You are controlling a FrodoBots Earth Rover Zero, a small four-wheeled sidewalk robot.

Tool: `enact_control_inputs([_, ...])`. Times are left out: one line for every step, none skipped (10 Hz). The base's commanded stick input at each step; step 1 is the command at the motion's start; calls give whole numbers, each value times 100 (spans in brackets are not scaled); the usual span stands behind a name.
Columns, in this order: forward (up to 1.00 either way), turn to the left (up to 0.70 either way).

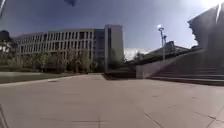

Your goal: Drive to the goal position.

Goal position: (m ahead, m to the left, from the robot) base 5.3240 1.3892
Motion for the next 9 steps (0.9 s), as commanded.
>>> enact_control_inputs([85, 0])
enact_control_inputs([85, 0])
enact_control_inputs([85, 0])
enact_control_inputs([85, 0])
enact_control_inputs([85, 0])
enact_control_inputs([85, 0])
enact_control_inputs([85, 0])
enact_control_inputs([85, 0])
enact_control_inputs([85, 0])
